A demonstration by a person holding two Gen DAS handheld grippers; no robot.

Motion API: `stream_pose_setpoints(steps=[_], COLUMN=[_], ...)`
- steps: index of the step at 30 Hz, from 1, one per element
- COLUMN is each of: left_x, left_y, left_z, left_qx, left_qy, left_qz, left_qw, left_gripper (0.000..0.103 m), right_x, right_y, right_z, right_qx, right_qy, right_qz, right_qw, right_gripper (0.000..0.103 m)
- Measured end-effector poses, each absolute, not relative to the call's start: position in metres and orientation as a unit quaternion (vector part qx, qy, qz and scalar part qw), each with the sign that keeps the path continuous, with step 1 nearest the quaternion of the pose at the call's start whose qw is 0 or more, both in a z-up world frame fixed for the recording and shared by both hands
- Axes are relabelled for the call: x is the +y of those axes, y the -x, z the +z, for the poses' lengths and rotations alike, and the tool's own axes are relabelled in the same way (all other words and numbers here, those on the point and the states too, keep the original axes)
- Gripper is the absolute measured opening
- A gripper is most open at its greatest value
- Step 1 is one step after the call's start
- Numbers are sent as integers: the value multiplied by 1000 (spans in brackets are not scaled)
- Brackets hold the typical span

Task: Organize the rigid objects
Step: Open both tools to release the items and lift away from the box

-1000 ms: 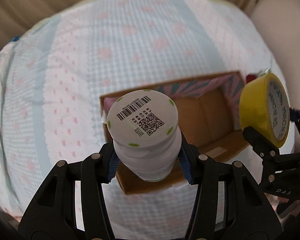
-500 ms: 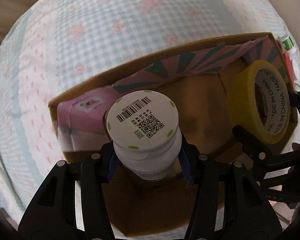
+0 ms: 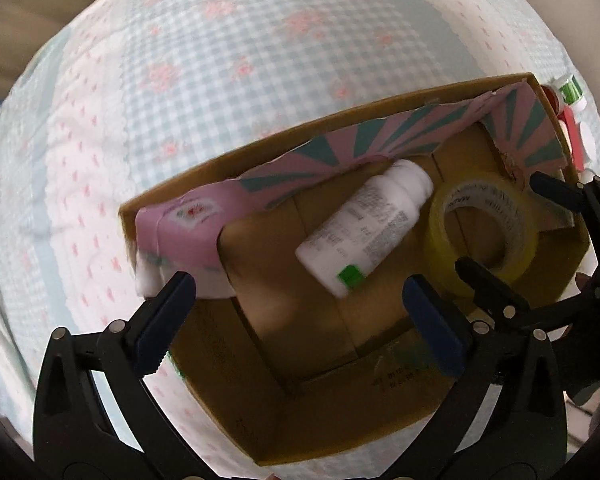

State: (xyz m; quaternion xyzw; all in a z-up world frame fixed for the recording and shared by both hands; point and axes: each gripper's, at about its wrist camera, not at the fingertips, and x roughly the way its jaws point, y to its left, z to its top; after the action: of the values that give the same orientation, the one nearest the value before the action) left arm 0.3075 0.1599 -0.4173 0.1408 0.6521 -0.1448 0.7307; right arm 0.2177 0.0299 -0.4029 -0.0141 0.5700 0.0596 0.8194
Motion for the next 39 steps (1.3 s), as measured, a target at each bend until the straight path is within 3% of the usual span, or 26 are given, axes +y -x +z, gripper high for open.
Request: stream_pose_setpoints(steps=[10, 17, 30, 39], left_x=[173, 179, 193, 128], left_y=[-292, -267, -193, -160], left_z=[-400, -352, -219, -165], left_qx=[641, 616, 542, 496], left_qy=[-129, -110, -45, -29], left_qz=[-134, -121, -108, -128], left_qw=[745, 771, 832, 858], left_gripper=[103, 103, 103, 103], right_x=[23, 29, 11, -68], right_y=[-207, -194, -114, -61], right_z=[-385, -350, -218, -157], right_qx=[572, 550, 503, 458], right_qy=[13, 26, -22, -44], right_qz=[55, 50, 14, -67], right_qw=[819, 833, 864, 885], right_gripper=[103, 103, 103, 103])
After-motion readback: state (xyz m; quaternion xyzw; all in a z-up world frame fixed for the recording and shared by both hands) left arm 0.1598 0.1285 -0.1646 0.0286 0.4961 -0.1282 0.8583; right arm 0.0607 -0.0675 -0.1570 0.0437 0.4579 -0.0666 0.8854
